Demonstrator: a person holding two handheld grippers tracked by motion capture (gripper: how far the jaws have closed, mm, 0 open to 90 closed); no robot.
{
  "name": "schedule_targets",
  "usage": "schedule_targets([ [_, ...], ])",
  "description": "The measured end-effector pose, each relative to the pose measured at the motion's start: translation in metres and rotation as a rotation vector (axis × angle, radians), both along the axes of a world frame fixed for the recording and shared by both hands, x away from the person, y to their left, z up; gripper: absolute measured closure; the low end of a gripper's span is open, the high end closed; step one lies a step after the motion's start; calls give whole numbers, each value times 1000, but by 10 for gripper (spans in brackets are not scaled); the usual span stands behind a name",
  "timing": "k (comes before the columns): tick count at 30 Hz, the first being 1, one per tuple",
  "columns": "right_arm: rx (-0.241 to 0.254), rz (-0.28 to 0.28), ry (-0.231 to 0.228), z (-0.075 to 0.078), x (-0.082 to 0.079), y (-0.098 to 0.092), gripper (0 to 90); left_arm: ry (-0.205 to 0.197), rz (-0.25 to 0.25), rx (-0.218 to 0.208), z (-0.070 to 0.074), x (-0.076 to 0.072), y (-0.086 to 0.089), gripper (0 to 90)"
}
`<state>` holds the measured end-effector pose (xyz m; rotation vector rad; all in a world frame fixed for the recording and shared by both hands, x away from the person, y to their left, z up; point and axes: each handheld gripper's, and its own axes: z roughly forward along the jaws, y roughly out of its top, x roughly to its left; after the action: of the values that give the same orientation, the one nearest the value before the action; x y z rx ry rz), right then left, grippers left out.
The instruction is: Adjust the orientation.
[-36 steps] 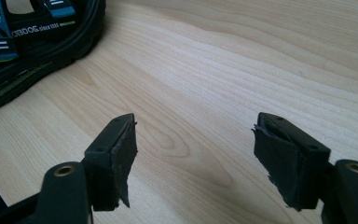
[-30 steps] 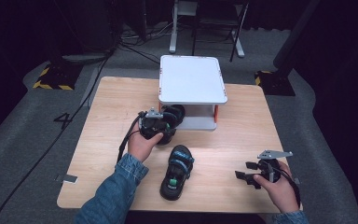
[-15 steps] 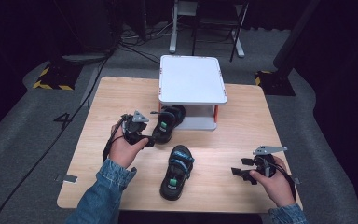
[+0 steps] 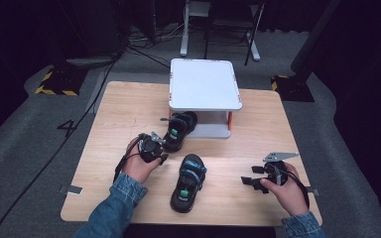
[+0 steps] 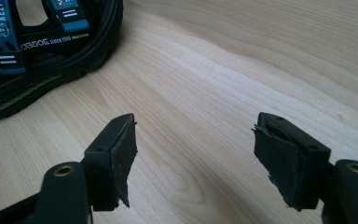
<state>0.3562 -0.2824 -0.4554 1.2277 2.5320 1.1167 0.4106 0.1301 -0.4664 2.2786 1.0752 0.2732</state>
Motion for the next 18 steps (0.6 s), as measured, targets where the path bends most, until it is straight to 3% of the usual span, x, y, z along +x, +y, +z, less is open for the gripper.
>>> schedule_targets([
  [2,0,1,3,-1,-1,0,306,-16,-14,-25,-5,3,-2,752],
  [4,-2,0,4,-1,-2,-1,306,-26,-23,-8,-6,5,-3,815],
  [7,-3,-12,7,-1,-4,-3,306,-60,-32,-85,-6,9,-1,865],
  [8,-4,-15,4,-2,-5,-4,306,-83,-30,-102,-6,10,-2,864],
  [11,-6,-25,6,-2,-7,-7,306,-142,-32,-69,-5,13,-6,841],
  [15,-8,-38,7,-3,-11,-11,306,-154,-32,-73,-5,17,-5,844],
  [17,-10,-56,5,-3,-14,-16,306,-142,-23,-112,-5,22,-1,862],
  [18,-10,-62,6,-3,-15,-17,306,-173,-12,-120,-6,24,-1,852],
])
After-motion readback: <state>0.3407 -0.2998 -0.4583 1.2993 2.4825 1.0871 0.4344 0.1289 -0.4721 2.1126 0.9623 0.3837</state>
